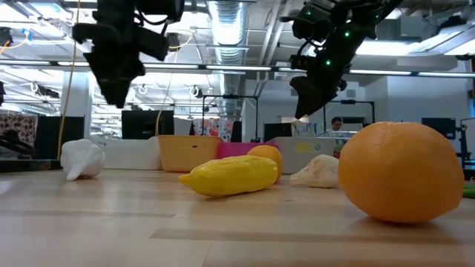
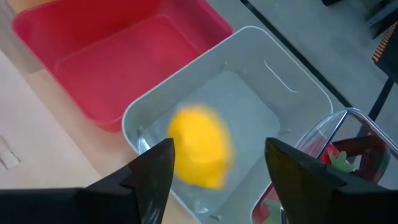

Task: Sort produce into baskets
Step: Put the yellow lemon into the gray bin, then put the garlic into the yellow bin

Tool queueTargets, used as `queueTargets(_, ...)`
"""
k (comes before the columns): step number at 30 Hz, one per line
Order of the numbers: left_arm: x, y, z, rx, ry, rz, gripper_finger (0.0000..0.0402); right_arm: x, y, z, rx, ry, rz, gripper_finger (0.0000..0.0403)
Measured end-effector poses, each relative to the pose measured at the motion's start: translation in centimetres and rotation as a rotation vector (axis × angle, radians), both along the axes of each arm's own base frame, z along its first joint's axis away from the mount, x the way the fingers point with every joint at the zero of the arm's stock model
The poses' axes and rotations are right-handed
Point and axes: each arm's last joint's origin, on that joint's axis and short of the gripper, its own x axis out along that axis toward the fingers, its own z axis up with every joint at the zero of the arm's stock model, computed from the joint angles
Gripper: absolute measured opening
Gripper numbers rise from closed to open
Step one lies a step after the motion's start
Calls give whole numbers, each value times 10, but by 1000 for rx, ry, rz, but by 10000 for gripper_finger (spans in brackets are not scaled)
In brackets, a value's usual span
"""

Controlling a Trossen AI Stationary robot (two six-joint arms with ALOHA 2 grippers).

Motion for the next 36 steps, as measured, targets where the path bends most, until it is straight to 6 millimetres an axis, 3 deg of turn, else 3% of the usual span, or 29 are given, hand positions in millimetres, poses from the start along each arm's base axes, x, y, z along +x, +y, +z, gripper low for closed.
queueTargets(7, -9, -18, -20, -4, 70, 48, 196, -1, -2, 0, 3, -4, -10, 282)
queueTargets(19, -20, -44, -50, 4, 115, -44, 196, -1, -2, 0, 3, -3, -10, 282)
queueTargets(28, -24, -48, -75, 1, 71, -61, 196, -1, -2, 0, 2, -2, -8, 282)
queueTargets(36, -21, -48, -78, 4, 27, -64, 196, -1, -2, 0, 2, -3, -8, 282)
